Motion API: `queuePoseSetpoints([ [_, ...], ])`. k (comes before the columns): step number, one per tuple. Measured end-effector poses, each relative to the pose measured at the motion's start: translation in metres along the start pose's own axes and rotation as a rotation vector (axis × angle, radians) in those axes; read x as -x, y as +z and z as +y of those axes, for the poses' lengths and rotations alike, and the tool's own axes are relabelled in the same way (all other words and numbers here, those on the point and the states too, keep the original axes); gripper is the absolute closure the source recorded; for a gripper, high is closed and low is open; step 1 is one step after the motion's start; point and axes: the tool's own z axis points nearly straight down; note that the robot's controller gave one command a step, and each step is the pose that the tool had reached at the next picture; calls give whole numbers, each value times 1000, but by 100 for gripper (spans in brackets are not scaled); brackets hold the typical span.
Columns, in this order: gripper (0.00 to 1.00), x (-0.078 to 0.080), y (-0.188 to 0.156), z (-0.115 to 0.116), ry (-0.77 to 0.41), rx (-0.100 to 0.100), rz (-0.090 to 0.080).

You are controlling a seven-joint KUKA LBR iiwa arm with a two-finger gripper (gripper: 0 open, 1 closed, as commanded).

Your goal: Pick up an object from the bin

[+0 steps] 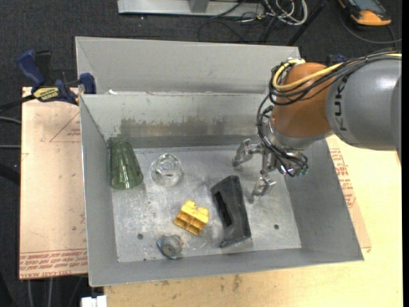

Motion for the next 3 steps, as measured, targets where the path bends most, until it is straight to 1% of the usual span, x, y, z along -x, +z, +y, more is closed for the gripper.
queuePoseSetpoints([
  [1,100,-28,7,91,-196,-10,-8],
  [2,100,-28,7,91,-196,-10,-8],
  [3,100,-39,-129,84,-155,-2,0],
])
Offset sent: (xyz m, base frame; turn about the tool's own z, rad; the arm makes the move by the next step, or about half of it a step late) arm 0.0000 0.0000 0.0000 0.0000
